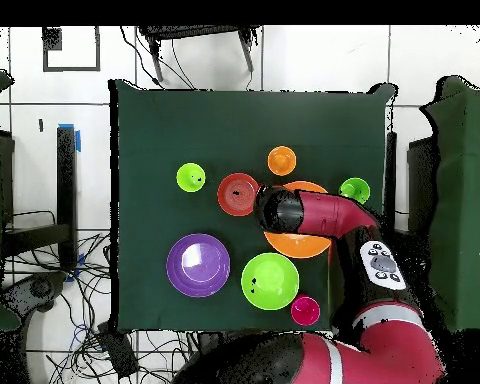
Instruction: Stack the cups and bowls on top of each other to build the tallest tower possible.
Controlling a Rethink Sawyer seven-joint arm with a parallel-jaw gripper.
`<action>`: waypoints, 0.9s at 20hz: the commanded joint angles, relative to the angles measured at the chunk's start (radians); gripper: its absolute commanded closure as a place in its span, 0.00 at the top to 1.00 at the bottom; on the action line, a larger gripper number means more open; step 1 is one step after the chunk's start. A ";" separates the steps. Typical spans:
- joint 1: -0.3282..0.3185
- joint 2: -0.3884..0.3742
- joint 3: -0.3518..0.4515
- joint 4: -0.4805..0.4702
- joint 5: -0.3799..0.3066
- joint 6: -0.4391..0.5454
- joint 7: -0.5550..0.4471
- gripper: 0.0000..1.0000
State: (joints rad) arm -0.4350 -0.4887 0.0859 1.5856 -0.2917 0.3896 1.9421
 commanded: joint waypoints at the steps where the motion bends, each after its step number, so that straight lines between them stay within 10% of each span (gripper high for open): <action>1: -0.013 0.059 0.064 0.008 -0.087 -0.034 -0.044 1.00; 18: -0.007 0.030 0.081 0.037 -0.067 -0.016 -0.039 1.00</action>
State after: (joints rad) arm -0.4373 -0.4647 0.0868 1.5895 -0.2936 0.3788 1.9421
